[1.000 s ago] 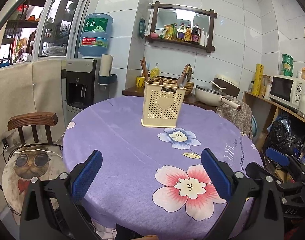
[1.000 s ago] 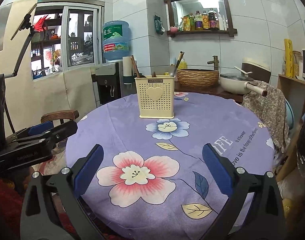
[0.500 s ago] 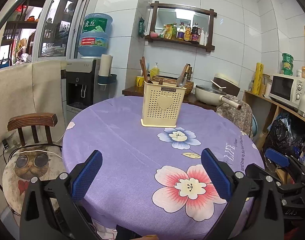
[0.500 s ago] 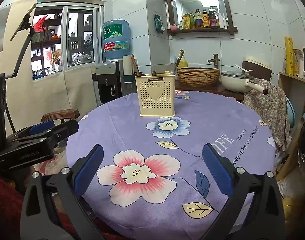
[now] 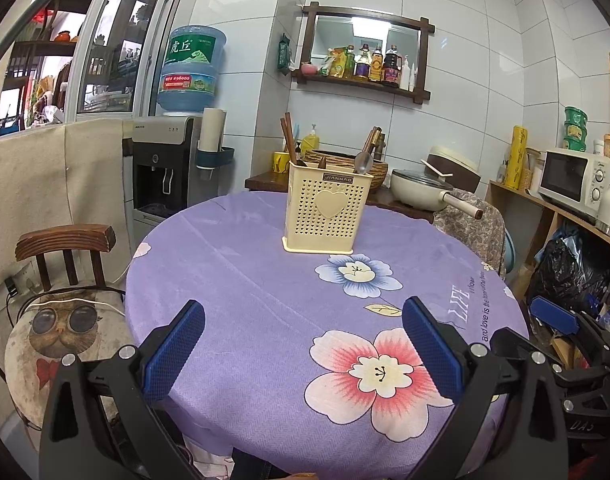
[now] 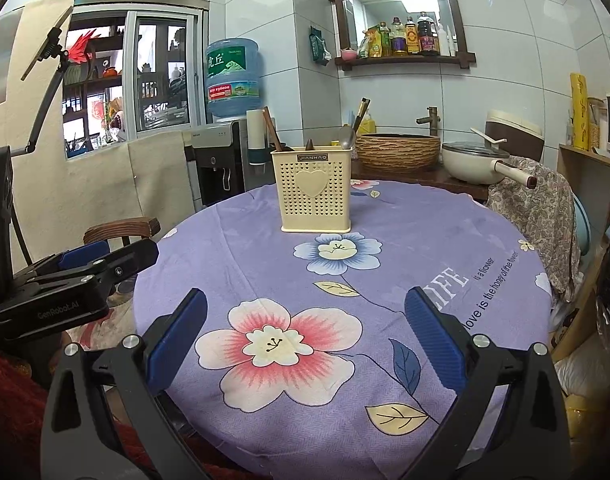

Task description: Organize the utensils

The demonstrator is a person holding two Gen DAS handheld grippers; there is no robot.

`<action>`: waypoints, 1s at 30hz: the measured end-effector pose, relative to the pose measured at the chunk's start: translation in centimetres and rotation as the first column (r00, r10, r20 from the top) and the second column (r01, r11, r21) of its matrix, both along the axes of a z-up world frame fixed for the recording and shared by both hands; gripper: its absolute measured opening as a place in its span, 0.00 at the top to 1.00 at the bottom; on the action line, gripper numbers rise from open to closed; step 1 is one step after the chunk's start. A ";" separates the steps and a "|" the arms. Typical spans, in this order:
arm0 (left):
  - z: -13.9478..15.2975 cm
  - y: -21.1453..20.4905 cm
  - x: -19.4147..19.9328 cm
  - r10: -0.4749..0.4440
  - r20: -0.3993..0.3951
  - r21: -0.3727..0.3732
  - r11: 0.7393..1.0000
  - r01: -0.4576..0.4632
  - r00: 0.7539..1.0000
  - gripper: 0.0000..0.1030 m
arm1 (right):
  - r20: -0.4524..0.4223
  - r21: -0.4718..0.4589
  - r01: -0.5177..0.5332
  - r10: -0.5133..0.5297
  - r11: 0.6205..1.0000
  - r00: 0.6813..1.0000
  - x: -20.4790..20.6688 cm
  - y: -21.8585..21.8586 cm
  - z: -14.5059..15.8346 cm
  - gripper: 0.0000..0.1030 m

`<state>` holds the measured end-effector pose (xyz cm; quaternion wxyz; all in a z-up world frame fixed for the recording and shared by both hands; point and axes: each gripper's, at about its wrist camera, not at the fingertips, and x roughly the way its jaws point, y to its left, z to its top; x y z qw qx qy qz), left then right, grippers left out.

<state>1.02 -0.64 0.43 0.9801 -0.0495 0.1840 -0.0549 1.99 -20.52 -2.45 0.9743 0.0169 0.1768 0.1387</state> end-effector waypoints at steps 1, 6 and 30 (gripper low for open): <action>0.0 0.0 0.0 -0.001 -0.001 0.000 1.000 0.001 1.000 0.06 | -0.001 0.000 0.000 0.000 1.000 1.000 0.0 0.0 0.0 0.05; 0.0 0.0 0.0 -0.001 -0.003 0.001 1.000 0.001 1.000 0.06 | -0.002 0.000 -0.001 0.001 1.000 1.000 -0.1 0.0 0.0 0.05; -0.2 0.1 -0.1 -0.001 -0.008 -0.001 1.000 0.000 1.000 0.06 | -0.002 0.001 -0.002 0.002 1.000 1.000 -0.1 0.1 0.0 0.05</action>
